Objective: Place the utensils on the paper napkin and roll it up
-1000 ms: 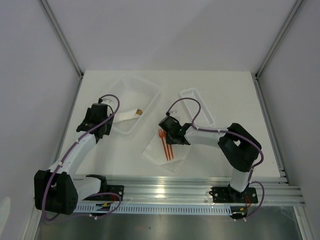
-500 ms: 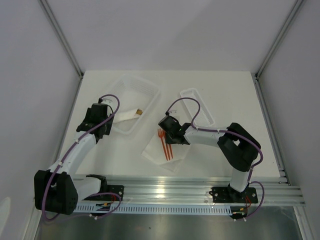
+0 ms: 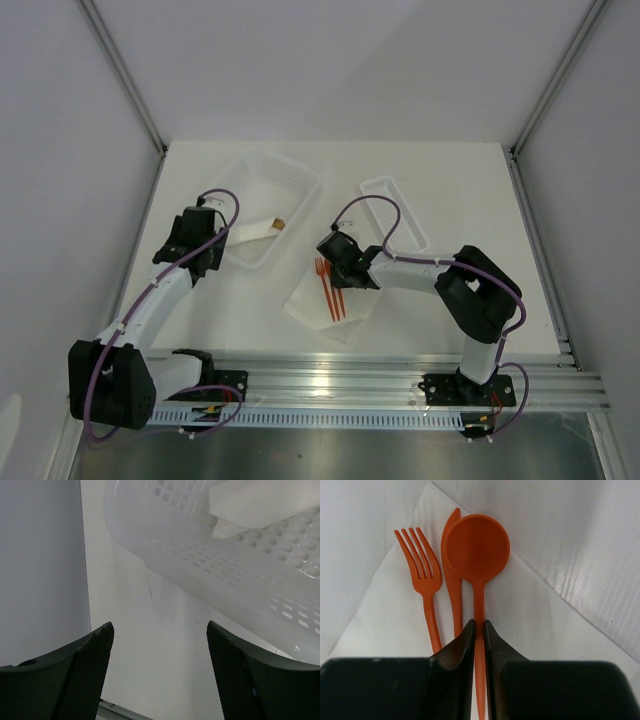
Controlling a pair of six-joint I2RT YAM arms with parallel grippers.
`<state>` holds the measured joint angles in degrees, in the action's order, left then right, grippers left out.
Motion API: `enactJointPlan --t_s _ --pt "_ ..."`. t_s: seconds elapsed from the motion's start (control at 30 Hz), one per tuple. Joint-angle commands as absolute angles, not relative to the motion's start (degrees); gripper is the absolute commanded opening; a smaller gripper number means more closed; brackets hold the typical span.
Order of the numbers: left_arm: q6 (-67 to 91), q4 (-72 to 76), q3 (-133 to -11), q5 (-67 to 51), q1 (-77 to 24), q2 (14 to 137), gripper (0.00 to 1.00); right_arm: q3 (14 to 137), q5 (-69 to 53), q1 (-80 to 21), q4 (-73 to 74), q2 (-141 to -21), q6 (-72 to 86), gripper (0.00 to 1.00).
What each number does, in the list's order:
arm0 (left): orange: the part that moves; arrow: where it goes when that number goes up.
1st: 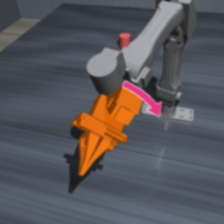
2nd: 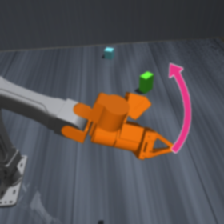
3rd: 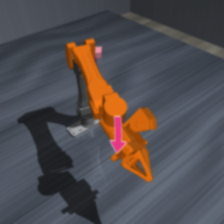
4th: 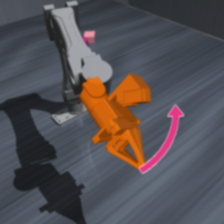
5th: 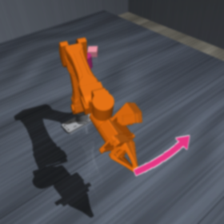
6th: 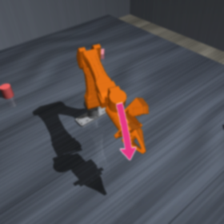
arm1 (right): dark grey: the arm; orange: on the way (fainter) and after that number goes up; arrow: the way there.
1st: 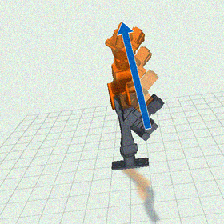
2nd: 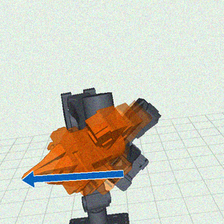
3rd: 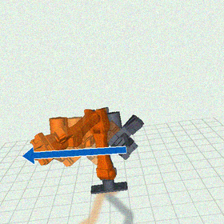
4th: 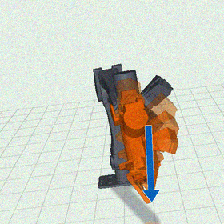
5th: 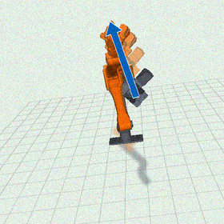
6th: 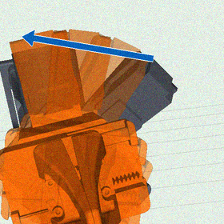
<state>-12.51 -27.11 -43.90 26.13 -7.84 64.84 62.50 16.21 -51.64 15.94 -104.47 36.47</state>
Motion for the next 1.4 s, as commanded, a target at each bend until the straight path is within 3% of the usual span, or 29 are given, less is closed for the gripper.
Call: enactJointPlan --t_s 0.0,1.03,1.13,1.23,1.37 --pt "-12.57 -25.49 -43.77 25.31 -7.47 64.6 0.79 64.51 17.05 -51.77 16.0 -104.68 37.35 0.14" --pt "-12.66 -25.4 -43.59 25.22 -7.47 64.34 0.79 63.11 19.69 -53.26 18.19 -101.43 41.13 0.08" --pt "-12.57 -25.4 -43.68 25.22 -7.47 64.25 0.79 63.02 19.51 -53.35 18.1 -101.42 41.13 0.1" --pt "-12.57 -25.4 -43.59 25.22 -7.47 64.34 0.79 63.11 19.34 -53.35 18.19 -101.6 40.96 0.23" --pt "-12.57 -25.49 -43.59 25.22 -7.47 64.25 0.79 63.11 19.51 -53.35 18.37 -101.25 40.96 0.27"
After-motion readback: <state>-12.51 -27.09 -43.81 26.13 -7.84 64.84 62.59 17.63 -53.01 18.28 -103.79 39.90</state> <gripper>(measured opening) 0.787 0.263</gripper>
